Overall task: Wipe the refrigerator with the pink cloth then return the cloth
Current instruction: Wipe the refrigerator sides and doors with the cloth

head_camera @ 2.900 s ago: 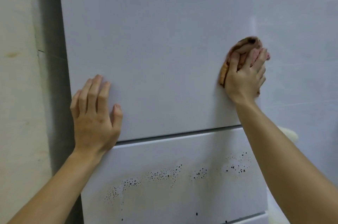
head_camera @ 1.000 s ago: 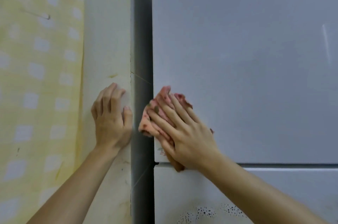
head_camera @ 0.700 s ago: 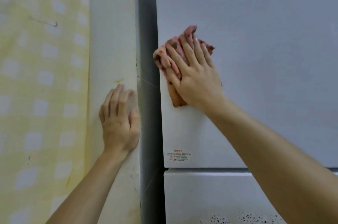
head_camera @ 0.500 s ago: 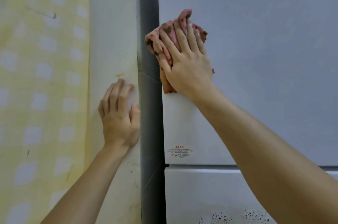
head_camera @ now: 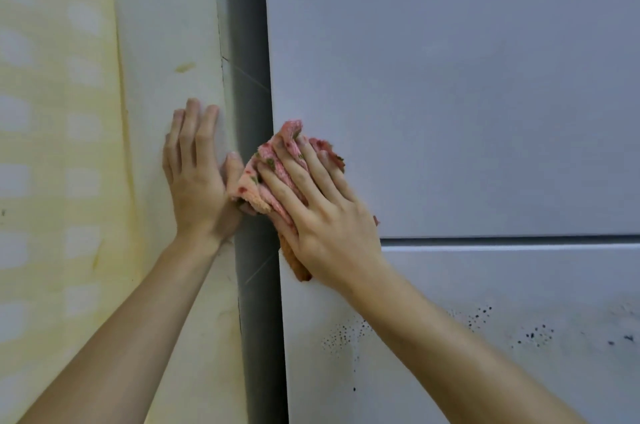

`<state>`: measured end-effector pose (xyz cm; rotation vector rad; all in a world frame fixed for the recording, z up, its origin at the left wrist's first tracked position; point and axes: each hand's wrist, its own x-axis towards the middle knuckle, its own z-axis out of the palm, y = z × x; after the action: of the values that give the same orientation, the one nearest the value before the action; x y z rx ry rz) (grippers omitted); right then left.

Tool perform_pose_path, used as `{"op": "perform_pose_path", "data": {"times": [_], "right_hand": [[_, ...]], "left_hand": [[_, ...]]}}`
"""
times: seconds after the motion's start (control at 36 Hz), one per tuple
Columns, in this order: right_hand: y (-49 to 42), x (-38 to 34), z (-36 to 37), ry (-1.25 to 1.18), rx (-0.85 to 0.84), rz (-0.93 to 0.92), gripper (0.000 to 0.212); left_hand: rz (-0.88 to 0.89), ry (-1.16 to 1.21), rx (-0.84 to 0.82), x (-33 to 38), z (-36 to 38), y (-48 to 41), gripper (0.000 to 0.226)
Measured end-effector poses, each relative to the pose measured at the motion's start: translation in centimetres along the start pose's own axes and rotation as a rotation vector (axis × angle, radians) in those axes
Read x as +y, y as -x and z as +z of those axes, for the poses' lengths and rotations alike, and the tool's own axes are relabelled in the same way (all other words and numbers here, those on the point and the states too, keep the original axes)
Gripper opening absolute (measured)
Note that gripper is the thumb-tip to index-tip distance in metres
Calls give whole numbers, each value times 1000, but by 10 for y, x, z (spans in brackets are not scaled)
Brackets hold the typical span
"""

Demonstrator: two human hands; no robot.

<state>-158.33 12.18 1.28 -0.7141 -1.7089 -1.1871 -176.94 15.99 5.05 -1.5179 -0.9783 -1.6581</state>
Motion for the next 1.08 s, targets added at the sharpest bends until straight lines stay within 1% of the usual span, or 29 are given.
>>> {"op": "perform_pose_path", "data": {"times": [0.11,0.19,0.31,0.39,0.44,0.5,0.56,0.58,0.69,0.78,0.83,0.89,0.97,1.08], "right_hand": [[5,1,-7,-70,2,14,48],[11,-3,-14,-124,-8,60,49],[27,-13,-20,-202,20,171,49],[43,-23,-23,-235,37,243,52],[53,-30,-25,-247,46,275,53],[63,-37,-28,-266,46,298,53],[74,-45,-32,-277,51,308,53],[80,-48,-34,-277,58,309,53],[105,-54,-46,-258,120,339,50],[126,-47,-57,-237,169,410,50],[136,-41,-62,-234,178,474,52],[139,-39,-63,-227,176,502,52],[132,-48,-55,-213,155,432,52],[122,-70,-22,-136,65,285,50]], "left_hand": [[-24,10,-39,4,-2,14,64],[-49,48,-64,10,-8,24,61],[-104,131,-111,25,-18,41,49],[-103,230,-148,41,-26,59,38],[-95,326,-173,54,-31,74,39],[-124,432,-189,65,-34,90,43],[-164,520,-196,71,-36,105,51],[-153,530,-194,73,-37,111,53],[-51,393,-120,64,-40,134,52],[5,124,-22,35,-40,151,46],[1,-7,12,8,-41,158,47],[-42,-100,-28,-14,-41,165,53],[-77,-120,-127,-33,-40,177,62],[-8,-101,-133,-45,-38,182,63]]}}
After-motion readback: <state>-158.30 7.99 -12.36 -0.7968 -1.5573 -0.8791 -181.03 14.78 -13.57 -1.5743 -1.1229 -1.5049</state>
